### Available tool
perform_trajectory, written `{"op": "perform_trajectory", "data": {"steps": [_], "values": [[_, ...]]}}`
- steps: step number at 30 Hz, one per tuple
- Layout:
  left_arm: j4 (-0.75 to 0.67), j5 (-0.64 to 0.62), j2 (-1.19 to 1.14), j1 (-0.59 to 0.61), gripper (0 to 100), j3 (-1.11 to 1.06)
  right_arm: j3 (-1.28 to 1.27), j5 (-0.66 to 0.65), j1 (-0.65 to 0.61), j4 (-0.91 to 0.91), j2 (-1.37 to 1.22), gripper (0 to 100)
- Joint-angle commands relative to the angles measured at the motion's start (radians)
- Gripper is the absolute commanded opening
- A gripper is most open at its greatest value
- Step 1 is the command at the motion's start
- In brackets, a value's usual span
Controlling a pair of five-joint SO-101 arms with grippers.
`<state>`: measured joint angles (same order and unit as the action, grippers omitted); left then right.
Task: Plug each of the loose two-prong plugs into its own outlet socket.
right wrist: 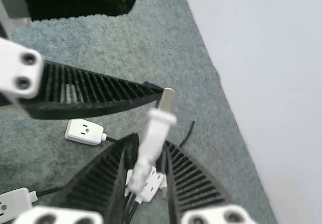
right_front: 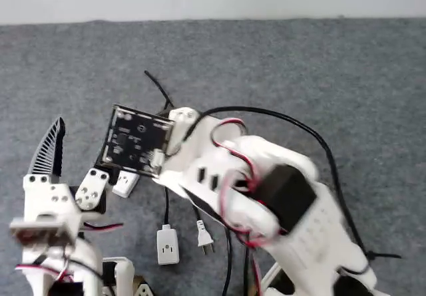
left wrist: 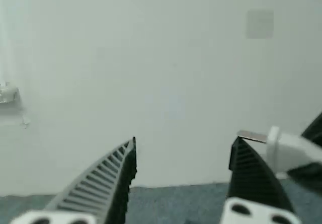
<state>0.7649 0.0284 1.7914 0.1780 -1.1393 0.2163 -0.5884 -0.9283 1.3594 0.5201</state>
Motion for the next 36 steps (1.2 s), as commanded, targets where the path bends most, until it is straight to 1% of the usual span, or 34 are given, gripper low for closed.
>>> {"op": "perform_trajectory", "data": {"steps": [1, 6, 13, 14, 17, 19, 23, 27, 30, 32, 36], "values": [[0.018, 0.021, -0.011, 0.055, 28, -0.016, 0.015, -0.014, -0.019, 0.002, 0.064, 0.7], [0.021, 0.017, -0.011, 0.072, 28, -0.059, 0.015, -0.014, -0.019, 0.002, 0.062, 0.7], [0.025, 0.015, -0.011, 0.08, 28, -0.044, 0.015, -0.014, -0.019, 0.002, 0.053, 0.7], [0.044, 0.015, -0.006, 0.08, 28, -0.016, 0.015, -0.014, -0.019, 0.002, 0.053, 0.7], [0.172, -0.017, 0.026, 0.06, 28, 0.154, 0.014, -0.014, -0.019, 0.002, 0.051, 0.7], [0.201, -0.015, 0.028, 0.044, 28, 0.246, 0.014, -0.014, -0.019, 0.002, 0.051, 0.7], [0.199, -0.006, 0.026, 0.038, 28, 0.285, 0.003, -0.014, -0.019, -0.001, 0.051, 0.7], [0.169, -0.006, 0.026, 0.038, 28, 0.346, -0.029, -0.014, -0.024, -0.027, 0.036, 0.7], [0.186, -0.011, 0.026, 0.038, 28, 0.398, -0.029, -0.014, -0.024, -0.027, 0.008, 0.7], [0.192, -0.011, 0.025, 0.038, 28, 0.394, -0.029, -0.012, -0.025, -0.027, 0.004, 0.7], [0.172, -0.012, 0.025, 0.037, 28, 0.306, -0.028, -0.008, -0.027, -0.027, 0.021, 0.7]]}}
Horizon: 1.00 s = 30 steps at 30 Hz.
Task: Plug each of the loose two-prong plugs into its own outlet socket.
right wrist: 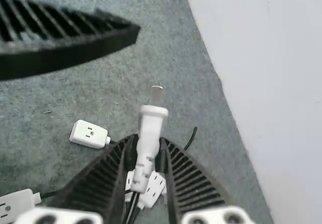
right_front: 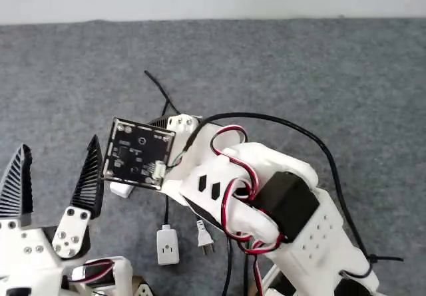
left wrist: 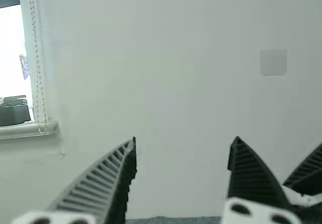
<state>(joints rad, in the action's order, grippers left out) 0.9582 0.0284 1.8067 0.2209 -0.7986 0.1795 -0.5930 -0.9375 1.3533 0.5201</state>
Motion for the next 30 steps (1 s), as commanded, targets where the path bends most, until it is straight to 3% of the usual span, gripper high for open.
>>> {"op": "perform_trajectory", "data": {"steps": [1, 13, 30], "values": [[-0.037, -0.011, 0.009, -0.015, 28, -0.067, 0.009, -0.003, -0.021, -0.019, 0.025, 0.7], [-0.101, -0.006, 0.011, -0.037, 28, -0.262, 0.011, -0.005, -0.076, -0.005, 0.033, 0.7], [-0.078, -0.012, 0.012, -0.037, 28, -0.306, 0.011, -0.003, -0.076, -0.005, 0.031, 0.7]]}}
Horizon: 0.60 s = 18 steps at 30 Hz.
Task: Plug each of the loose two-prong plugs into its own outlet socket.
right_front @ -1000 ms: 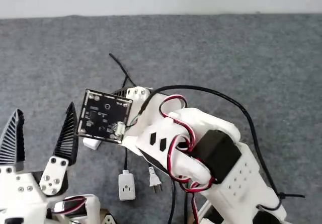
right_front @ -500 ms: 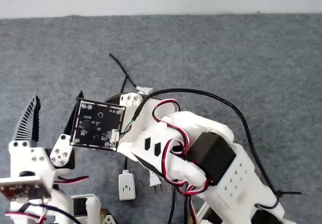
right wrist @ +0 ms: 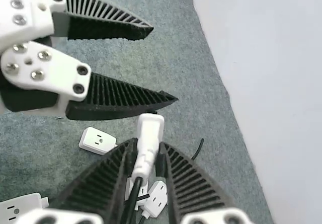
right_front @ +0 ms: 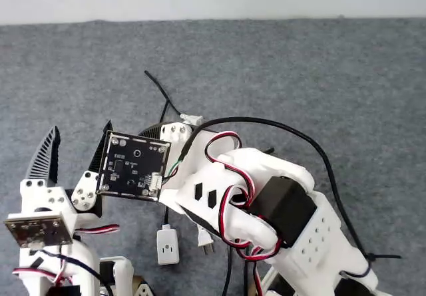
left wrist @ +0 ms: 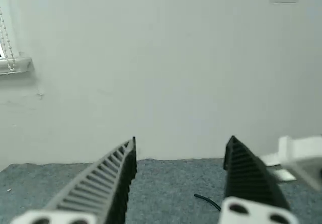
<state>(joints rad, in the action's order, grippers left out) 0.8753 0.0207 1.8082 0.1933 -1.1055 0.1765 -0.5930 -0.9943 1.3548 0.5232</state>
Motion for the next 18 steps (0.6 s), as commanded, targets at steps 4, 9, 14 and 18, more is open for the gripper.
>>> {"op": "perform_trajectory", "data": {"steps": [4, 9, 14, 18], "values": [[0.006, -0.005, 0.011, -0.009, 28, 0.001, 0.014, -0.003, -0.019, -0.007, 0.021, 0.7], [-0.003, -0.005, 0.011, -0.003, 28, -0.031, 0.014, -0.003, -0.019, -0.008, 0.021, 0.7], [-0.078, -0.005, 0.005, 0.086, 28, -0.077, 0.012, -0.003, -0.008, -0.016, 0.016, 0.7], [-0.275, -0.003, 0.002, 0.143, 28, -0.249, 0.037, 0.029, 0.067, -0.031, -0.067, 0.7]]}}
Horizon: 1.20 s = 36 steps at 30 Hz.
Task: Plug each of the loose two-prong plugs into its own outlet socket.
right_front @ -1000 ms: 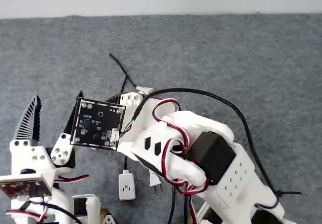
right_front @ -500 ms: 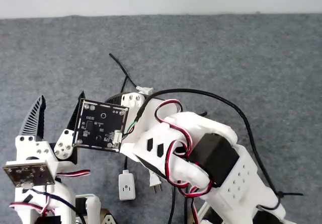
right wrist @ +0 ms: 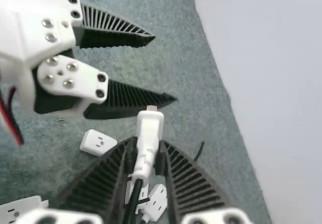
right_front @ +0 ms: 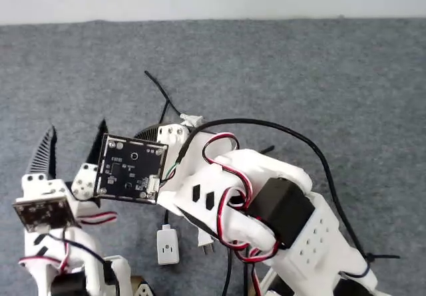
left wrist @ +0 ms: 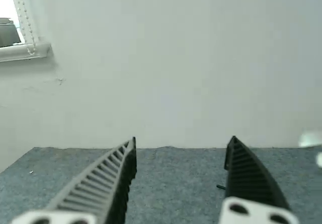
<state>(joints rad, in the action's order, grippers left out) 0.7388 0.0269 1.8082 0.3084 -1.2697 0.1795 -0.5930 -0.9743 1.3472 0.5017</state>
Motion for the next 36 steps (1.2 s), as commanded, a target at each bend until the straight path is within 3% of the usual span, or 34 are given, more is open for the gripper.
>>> {"op": "perform_trajectory", "data": {"steps": [1, 5, 9, 12, 16, 22, 28, 32, 36], "values": [[-0.172, -0.008, 0.002, 0.029, 28, -0.114, 0.052, 0.052, 0.061, -0.021, -0.074, 0.7], [-0.19, -0.011, -0.072, 0.031, 28, -0.105, 0.17, 0.08, 0.09, 0.076, -0.2, 0.7], [-0.195, -0.021, -0.287, 0.052, 28, -0.018, 0.25, 0.089, 0.111, 0.214, -0.3, 0.8], [-0.207, -0.106, -0.485, 0.126, 28, 0.085, 0.25, 0.19, 0.133, 0.251, -0.338, 0.8], [-0.112, -0.176, -0.681, 0.229, 28, 0.252, 0.242, 0.351, 0.145, 0.289, -0.357, 0.8], [0.06, -0.203, -0.72, 0.259, 28, 0.346, 0.114, 0.411, 0.142, 0.305, -0.364, 0.8], [0.089, -0.21, -0.721, 0.255, 28, 0.334, -0.1, 0.413, 0.196, 0.203, -0.363, 0.8], [-0.008, -0.226, -0.721, 0.212, 28, 0.234, -0.252, 0.388, 0.262, 0.105, -0.351, 0.8], [-0.212, -0.224, -0.721, 0.192, 28, 0.087, -0.287, 0.249, 0.332, 0.151, -0.337, 0.8]]}}
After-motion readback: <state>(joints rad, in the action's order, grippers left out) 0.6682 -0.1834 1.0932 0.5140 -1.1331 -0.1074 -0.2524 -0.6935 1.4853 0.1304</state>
